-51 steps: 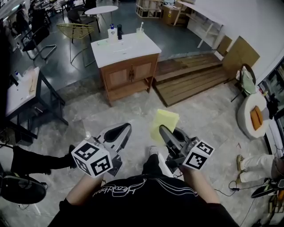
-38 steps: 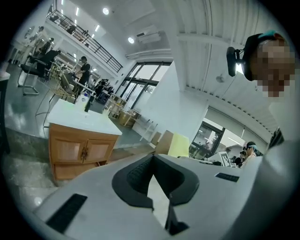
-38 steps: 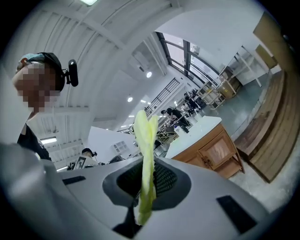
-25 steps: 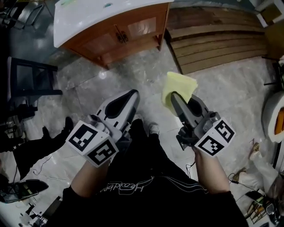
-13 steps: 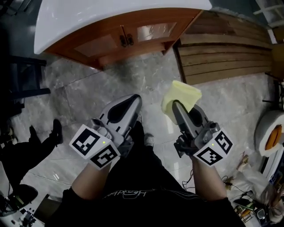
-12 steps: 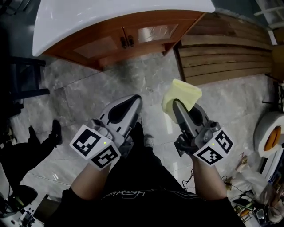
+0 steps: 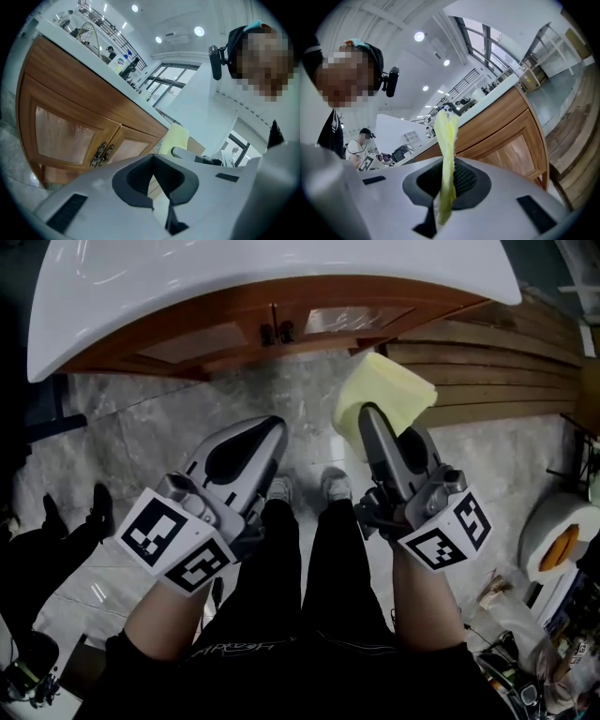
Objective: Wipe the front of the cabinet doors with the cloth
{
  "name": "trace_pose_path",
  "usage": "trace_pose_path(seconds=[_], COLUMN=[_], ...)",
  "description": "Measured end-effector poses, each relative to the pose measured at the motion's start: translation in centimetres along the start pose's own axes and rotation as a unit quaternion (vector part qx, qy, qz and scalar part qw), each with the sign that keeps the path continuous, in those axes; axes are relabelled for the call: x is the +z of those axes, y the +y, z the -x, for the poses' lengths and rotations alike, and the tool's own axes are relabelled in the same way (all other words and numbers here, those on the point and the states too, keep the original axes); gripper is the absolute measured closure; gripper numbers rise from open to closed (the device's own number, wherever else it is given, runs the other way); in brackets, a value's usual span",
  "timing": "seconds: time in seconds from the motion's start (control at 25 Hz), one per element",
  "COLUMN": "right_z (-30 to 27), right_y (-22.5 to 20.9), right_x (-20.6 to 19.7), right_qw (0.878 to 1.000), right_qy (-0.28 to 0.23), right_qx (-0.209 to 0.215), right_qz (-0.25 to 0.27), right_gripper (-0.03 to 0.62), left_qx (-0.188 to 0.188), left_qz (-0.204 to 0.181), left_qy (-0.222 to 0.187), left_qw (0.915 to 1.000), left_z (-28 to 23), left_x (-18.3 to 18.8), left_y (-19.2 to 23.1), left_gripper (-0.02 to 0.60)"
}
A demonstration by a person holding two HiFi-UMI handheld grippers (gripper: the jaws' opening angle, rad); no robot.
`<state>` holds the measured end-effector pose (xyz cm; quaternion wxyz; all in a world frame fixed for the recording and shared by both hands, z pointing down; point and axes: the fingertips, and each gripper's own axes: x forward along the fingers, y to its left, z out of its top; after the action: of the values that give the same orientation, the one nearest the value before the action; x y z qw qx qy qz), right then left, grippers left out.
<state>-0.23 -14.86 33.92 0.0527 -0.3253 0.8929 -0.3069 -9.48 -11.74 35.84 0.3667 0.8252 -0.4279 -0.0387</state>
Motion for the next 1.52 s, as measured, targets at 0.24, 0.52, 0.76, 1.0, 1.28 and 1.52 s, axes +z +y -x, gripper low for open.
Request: trace_pose_path(seconds=[0.24, 0.52, 0.76, 1.0, 1.28, 1.52], right_z=[-4.5, -6.9, -8.6, -9.9, -11.6, -12.2], right_y=[-1.0, -1.8, -1.7, -3.1, -4.5, -5.7], right_x=[-1.4, -2.7, -3.9, -5.1, -6.4, -6.5], right_qw=[0.997, 0.991, 0.982, 0.983, 0.985, 0.987], right_qy=[0.004, 0.021, 0.043, 0.037, 0.038, 0.038], right_qx=[0.053, 0.088, 0.114, 0.104, 0.084, 0.065], right_qz=[0.051, 0.097, 0.145, 0.146, 0.146, 0.143], right_gripper=[0.553, 0.553, 0.553, 0.553, 0.553, 0.553], left_qx=[0.033, 0.087, 0.117, 0.139, 0.150, 0.151], left_qz=[-0.002, 0.018, 0.059, 0.084, 0.098, 0.111], left_qy=[-0.001, -0.018, -0.058, -0.069, -0.076, -0.069], left_qw=[0.9994, 0.9959, 0.9897, 0.9843, 0.9809, 0.9798], left_z=[-1.2, -0.3, 0.1, 0.1, -0.1, -0.2], left_x=[0.0, -0.8, -1.6, -2.9, -3.7, -4.6], left_y=[2.9, 4.9, 5.8, 6.2, 6.6, 6.9], left_gripper=[0.575, 0.575, 0.575, 0.575, 0.575, 0.575])
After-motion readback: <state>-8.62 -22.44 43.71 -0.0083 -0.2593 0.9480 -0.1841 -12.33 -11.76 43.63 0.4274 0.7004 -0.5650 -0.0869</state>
